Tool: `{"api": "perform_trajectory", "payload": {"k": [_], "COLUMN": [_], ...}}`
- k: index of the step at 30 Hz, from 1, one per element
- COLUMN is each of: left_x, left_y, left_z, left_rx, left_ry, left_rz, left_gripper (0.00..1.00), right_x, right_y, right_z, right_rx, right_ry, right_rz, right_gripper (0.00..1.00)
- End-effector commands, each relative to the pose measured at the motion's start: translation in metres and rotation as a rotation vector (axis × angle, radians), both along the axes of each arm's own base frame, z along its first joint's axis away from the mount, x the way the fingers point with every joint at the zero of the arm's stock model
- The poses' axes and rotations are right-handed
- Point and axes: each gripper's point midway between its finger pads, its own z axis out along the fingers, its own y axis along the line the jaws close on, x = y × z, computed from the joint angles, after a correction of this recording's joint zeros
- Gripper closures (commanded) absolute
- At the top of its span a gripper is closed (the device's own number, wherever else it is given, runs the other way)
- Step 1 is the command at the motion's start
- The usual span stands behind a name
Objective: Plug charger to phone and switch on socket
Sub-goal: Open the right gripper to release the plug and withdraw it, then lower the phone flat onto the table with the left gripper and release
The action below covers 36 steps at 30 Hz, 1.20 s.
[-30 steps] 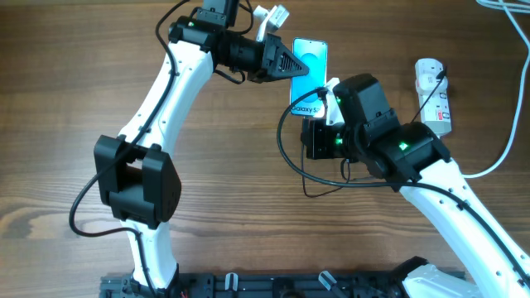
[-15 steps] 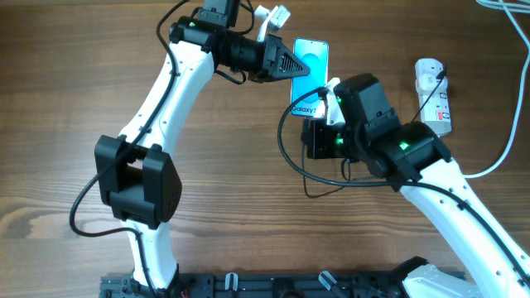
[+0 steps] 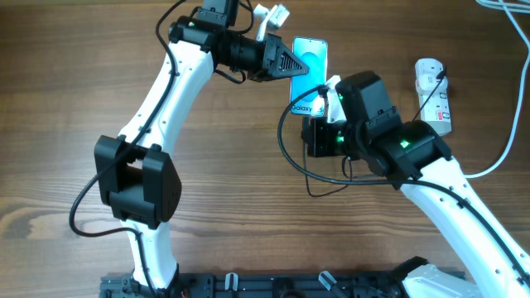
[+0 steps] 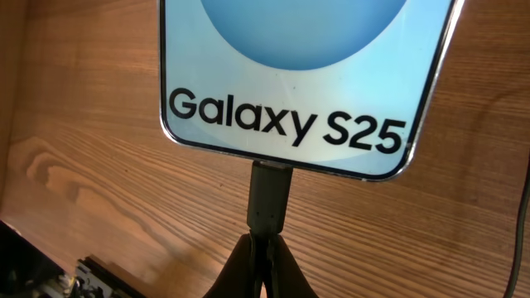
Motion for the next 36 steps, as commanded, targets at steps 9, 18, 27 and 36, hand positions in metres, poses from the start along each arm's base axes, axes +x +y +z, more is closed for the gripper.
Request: {"api": "perform_trajectory", "payload": {"k": [9, 18, 27, 36], "left_x": [-0.015, -0.007, 0.009, 0.009], "left_y": [-0.005, 0.0, 0.043, 0.053], "left_z": [0.022, 0.014, -0.051, -0.118], "left_rx": [-0.038, 0.01, 0.383, 0.524], "left_ry": [-0.018, -0.033, 0.018, 0.178], "left_rz": [-0.041, -0.005, 0.164, 0.205], "left_gripper": [0.96, 0.96, 0.96, 0.96], "right_x": [0.034, 0.026, 0.016, 0.006], "right_y": [-0.01, -0.01, -0.038, -0.044], "right_z": [0.025, 0.023, 0.012, 0.0], "right_rx": [-0.044, -0.038, -0.035, -0.072], "right_ry": [-0.169, -0.135, 0.005, 0.07], "right_rz": [-0.05, -0.04, -0.225, -0.223], "right_gripper": [0.89, 0.47, 0.0, 0.01]}}
